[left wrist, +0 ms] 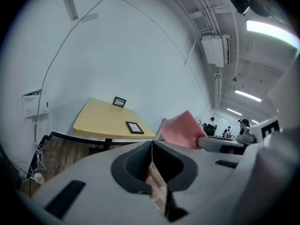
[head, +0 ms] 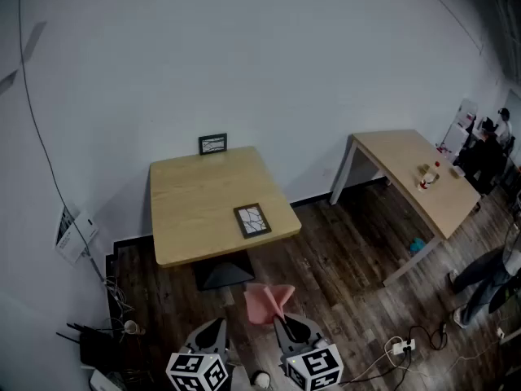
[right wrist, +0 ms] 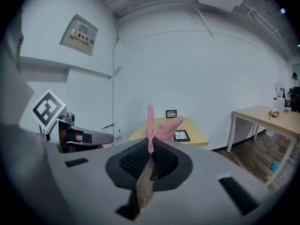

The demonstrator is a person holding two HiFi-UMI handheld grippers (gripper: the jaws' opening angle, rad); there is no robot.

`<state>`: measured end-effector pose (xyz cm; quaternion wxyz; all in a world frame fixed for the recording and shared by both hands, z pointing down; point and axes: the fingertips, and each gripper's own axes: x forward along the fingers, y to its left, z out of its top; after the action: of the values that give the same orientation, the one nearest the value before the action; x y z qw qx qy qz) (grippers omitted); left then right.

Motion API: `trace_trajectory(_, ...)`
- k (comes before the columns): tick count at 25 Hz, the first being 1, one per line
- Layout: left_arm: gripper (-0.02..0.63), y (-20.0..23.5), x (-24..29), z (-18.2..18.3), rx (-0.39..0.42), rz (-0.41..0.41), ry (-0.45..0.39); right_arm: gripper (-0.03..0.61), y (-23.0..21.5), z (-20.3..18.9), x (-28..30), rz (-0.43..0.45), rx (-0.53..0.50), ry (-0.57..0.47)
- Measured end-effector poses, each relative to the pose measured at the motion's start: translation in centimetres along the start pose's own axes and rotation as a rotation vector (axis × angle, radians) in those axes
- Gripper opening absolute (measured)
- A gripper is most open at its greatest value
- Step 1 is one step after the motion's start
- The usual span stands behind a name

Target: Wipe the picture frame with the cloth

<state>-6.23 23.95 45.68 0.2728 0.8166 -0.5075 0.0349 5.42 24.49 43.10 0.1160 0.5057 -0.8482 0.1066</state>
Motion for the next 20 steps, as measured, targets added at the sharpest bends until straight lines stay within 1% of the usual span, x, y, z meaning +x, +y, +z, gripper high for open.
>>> trace_trajectory(4,0.005,-1.9,-1.7,-1.5,0.006,-0.039,0.017,0.009,1.3,-1.0,-2.8,-0.008,-0.010,-0.004)
trace_trajectory(7,0.005,-2.9,-2.1,-1.6,0.025,-0.055,0.012,0.009,1.4,-1.5,-3.9,-0.020,-0.007,0.001)
trace_trajectory(9,0.005,-3.3,-2.3,-1.4,0.024,-0.058,0.000,0.009,1.3,-1.6,-4.2,-0.023,-0.003,0.000)
trace_trajectory(14,0.005,-3.5,-2.1,-1.0,0.029,-0.048,-0.009,0.009,1.0,-1.5,-4.4,-0.009,-0.004,-0.005)
trace_trajectory(17,0.005,-3.9,-2.0,-1.2,0.026,-0.035,-0.011,0.009,0.6,-1.5,-4.9,0.023,0.031,-0.027)
trace_trajectory(20,0.005,-4.2,-1.9,-1.4,0.014,-0.017,-0.019,0.009,-0.2,-1.6,-5.4,0.033,0.034,-0.038)
